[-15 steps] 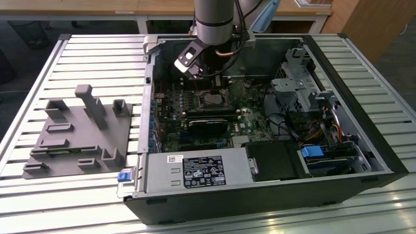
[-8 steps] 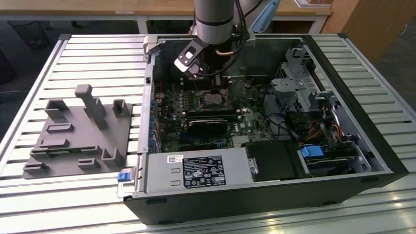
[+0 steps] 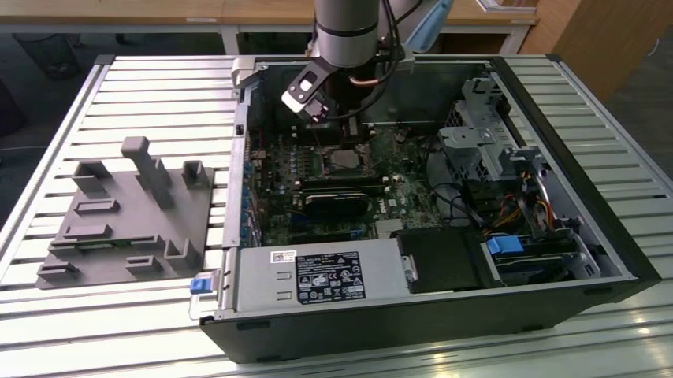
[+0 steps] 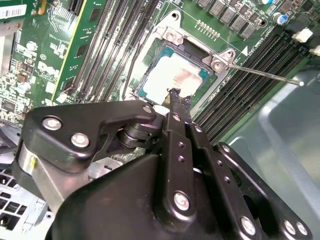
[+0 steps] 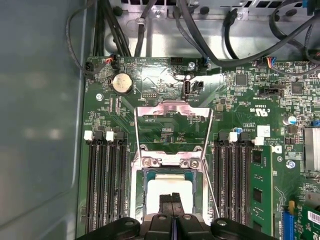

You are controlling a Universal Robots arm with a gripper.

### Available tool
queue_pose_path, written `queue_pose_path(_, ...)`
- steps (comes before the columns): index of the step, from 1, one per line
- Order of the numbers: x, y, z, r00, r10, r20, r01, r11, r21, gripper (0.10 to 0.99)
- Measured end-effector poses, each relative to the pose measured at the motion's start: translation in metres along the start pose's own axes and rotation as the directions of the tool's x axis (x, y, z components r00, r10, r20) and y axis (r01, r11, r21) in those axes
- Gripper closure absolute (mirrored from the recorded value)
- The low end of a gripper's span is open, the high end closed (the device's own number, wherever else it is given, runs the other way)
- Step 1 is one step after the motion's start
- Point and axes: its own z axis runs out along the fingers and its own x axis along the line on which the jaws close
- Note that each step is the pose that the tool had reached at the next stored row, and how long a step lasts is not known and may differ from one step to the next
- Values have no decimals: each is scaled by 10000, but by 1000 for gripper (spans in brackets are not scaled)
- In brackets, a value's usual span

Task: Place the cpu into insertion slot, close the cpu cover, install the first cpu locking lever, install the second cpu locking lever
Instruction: 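Close the cpu cover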

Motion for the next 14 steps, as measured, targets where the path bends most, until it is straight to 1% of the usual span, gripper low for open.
queue_pose_path(11,2,10,-116,10000,2,1,-2,10000,1,980)
queue_pose_path(14,-1,8,-127,10000,2,-6,-2,10000,0,980)
